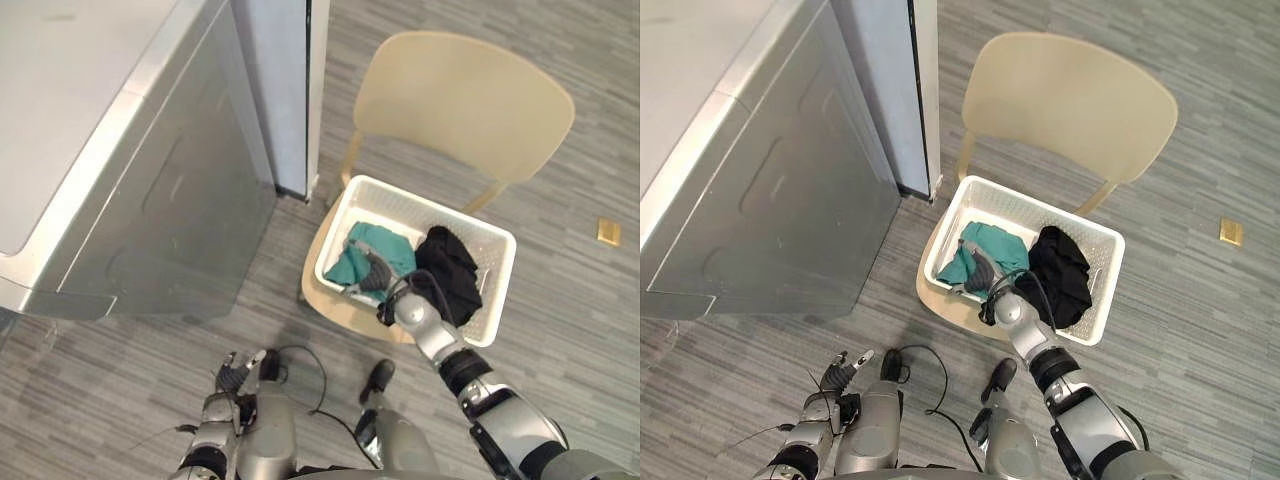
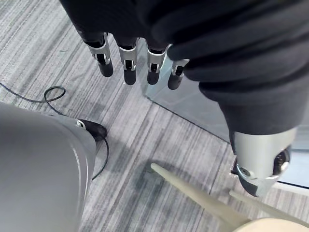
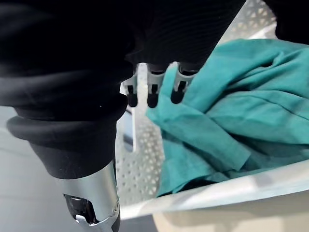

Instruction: Pick up the laundry basket with both hands and put the clothes into the washing machine.

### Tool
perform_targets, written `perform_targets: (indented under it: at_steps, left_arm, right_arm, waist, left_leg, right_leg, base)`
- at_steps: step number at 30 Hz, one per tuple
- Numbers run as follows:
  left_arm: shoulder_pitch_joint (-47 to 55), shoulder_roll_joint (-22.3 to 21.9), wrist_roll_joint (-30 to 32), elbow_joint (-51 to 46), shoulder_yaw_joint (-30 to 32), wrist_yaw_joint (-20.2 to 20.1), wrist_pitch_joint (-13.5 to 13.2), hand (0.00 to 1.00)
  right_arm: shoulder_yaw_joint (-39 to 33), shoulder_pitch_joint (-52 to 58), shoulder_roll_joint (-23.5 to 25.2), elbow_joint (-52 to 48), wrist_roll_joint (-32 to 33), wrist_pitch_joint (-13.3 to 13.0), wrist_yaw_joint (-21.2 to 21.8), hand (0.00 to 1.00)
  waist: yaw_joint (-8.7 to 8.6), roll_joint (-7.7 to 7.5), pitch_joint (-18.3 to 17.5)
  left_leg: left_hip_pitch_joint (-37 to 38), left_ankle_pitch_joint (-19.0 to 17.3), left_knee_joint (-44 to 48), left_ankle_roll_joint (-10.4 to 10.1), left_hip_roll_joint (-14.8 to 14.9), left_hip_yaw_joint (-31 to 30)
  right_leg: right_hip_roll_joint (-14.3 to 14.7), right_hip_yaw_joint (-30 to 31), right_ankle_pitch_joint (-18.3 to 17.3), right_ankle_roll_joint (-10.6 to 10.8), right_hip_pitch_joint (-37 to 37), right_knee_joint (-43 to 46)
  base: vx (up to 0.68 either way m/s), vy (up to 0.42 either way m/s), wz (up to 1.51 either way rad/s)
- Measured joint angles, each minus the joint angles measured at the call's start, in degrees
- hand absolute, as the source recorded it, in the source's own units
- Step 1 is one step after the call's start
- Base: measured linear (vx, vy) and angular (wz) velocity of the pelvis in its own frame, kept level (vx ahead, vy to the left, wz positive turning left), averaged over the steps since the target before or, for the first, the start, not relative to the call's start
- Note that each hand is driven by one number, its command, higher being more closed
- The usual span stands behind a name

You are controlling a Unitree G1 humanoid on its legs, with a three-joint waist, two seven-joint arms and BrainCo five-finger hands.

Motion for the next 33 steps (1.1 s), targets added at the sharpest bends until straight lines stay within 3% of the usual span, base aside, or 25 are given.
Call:
perform_targets:
  at_steps: [12,22,25,30,31,33]
  left_arm:
    - [-2.86,0.6,-3.26,-3.37,-4.21,2.38,-0.74,0.0]
    - [-4.31,1.55,-7.1,-3.21,-4.2,2.56,-1.88,0.0]
    - [-5.51,1.08,-7.23,-3.09,-4.64,3.05,-1.96,0.0]
    - [-8.5,0.7,-8.2,-2.27,-6.85,4.03,-2.26,0.0]
    - [-8.84,0.42,-8.3,-2.22,-6.85,4.19,-2.26,0.0]
    - [-9.55,-0.24,-8.34,-2.23,-6.86,4.77,-2.26,0.0]
  right_arm:
    - [-8.57,-12.66,-3.18,9.43,0.9,3.02,-6.85,0.0]
    - [-8.77,-19.71,-3.9,17.94,0.88,3.21,-7.89,0.0]
    - [-8.0,-21.09,-4.35,20.66,0.69,3.24,-8.1,0.0]
    - [-5.94,-22.36,-4.29,25.06,-4.97,3.96,-9.76,0.0]
    - [-5.99,-22.42,-4.44,25.37,-5.3,3.98,-10.35,1.0]
    - [-6.05,-22.26,-4.58,25.73,-6.88,4.37,-11.47,1.0]
  waist:
    - [1.15,0.17,4.87]
    - [1.52,0.31,5.47]
    - [2.52,0.6,5.66]
    - [4.36,0.96,5.88]
    - [4.52,0.96,5.88]
    - [4.53,0.97,5.88]
  left_leg:
    - [-6.06,-0.11,4.0,-0.01,0.39,-1.06]
    - [-13.29,-0.14,6.86,0.02,0.32,-3.72]
    - [-14.96,-0.03,7.13,-0.09,0.22,-5.17]
    - [-18.23,0.41,7.7,-0.53,-0.05,-8.19]
    - [-18.5,0.74,7.53,-0.59,-0.1,-8.56]
    - [-18.86,1.51,6.49,-0.76,-0.29,-9.96]
  right_leg:
    - [0.17,0.36,0.64,-0.79,-4.68,1.85]
    - [0.38,-1.25,1.37,-1.12,-9.22,2.32]
    - [0.59,-2.47,1.37,-1.12,-9.91,2.27]
    - [1.18,-5.13,1.37,-1.11,-10.83,1.4]
    - [1.18,-5.58,1.37,-1.11,-10.91,1.28]
    - [1.26,-6.5,1.35,-1.09,-10.81,1.13]
  base:
    - [-0.06,0.01,0.0]
    - [-0.06,0.011,0.06]
    - [-0.02,0.005,0.16]
    - [0.01,0.009,0.23]
    - [0.03,-0.001,0.28]
    - [0.03,0.003,0.28]
